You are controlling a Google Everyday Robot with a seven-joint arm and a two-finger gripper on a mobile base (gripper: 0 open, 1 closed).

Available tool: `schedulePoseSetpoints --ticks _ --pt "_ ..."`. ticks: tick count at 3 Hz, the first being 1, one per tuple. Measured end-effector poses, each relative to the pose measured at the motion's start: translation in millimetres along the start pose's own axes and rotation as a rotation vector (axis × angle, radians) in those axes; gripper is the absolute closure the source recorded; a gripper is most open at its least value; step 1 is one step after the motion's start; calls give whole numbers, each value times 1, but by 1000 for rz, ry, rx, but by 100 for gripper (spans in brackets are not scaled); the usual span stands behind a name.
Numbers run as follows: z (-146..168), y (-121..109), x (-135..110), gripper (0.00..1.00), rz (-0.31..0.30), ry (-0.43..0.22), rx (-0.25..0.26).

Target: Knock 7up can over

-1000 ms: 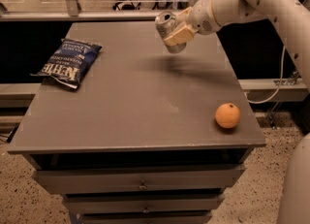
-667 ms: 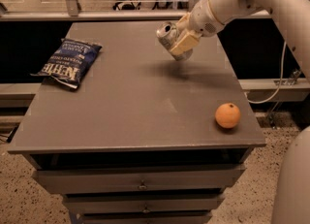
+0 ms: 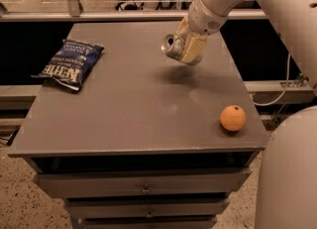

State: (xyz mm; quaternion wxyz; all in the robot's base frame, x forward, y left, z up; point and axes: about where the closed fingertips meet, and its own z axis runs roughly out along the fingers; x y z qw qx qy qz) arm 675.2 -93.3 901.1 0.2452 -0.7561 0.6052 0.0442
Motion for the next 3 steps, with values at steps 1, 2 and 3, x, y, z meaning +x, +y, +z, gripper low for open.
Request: schedulePoseSetpoints --ticks 1,2,3 --pt "6 9 -4 100 -105 80 -64" --pt "17 24 -10 90 -229 160 -145" --pt "29 39 -15 66 -329 218 -217"
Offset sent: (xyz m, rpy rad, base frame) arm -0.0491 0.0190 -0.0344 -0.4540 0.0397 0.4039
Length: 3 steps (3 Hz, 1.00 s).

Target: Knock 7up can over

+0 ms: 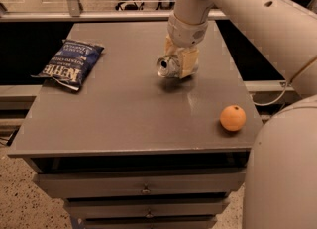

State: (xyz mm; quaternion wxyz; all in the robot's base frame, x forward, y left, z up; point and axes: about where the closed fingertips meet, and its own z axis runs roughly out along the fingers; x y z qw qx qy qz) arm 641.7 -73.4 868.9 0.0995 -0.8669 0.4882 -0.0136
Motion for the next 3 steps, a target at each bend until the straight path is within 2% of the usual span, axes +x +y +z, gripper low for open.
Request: schedulePoseSetpoints --ticks 1,3 --pt "8 6 -8 43 -62 19 -40" --pt "16 10 -15 1 -127 21 -76"
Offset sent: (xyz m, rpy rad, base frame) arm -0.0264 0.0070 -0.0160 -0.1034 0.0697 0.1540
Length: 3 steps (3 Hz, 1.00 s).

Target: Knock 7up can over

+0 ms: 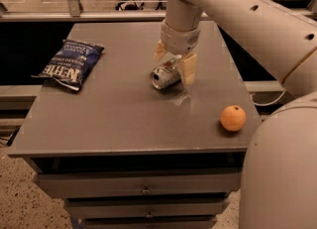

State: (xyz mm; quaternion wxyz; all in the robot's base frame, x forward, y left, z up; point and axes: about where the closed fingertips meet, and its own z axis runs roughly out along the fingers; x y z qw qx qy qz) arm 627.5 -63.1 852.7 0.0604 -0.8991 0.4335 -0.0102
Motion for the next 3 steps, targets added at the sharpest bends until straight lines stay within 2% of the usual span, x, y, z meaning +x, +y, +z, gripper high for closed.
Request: schedulePoseSetpoints --ticks 2,3 --pt "2 0 -1 0 -22 4 -1" --pt "0 -1 5 0 14 12 38"
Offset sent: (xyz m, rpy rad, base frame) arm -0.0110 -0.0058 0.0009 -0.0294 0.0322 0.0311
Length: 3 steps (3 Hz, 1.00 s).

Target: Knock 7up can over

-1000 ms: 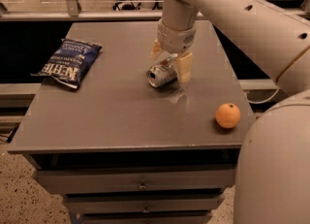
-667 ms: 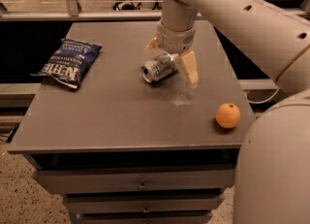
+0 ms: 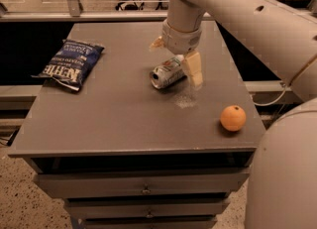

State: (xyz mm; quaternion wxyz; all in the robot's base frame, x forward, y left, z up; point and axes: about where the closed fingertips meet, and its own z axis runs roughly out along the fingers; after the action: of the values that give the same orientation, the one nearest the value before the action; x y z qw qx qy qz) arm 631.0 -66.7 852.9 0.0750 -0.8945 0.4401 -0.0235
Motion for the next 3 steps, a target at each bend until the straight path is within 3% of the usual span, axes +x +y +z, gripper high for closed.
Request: schedulePoseSetpoints --ticks 1,3 --pt "-9 -3 19 0 139 -42 90" --pt "-30 2 87 0 511 -193 309"
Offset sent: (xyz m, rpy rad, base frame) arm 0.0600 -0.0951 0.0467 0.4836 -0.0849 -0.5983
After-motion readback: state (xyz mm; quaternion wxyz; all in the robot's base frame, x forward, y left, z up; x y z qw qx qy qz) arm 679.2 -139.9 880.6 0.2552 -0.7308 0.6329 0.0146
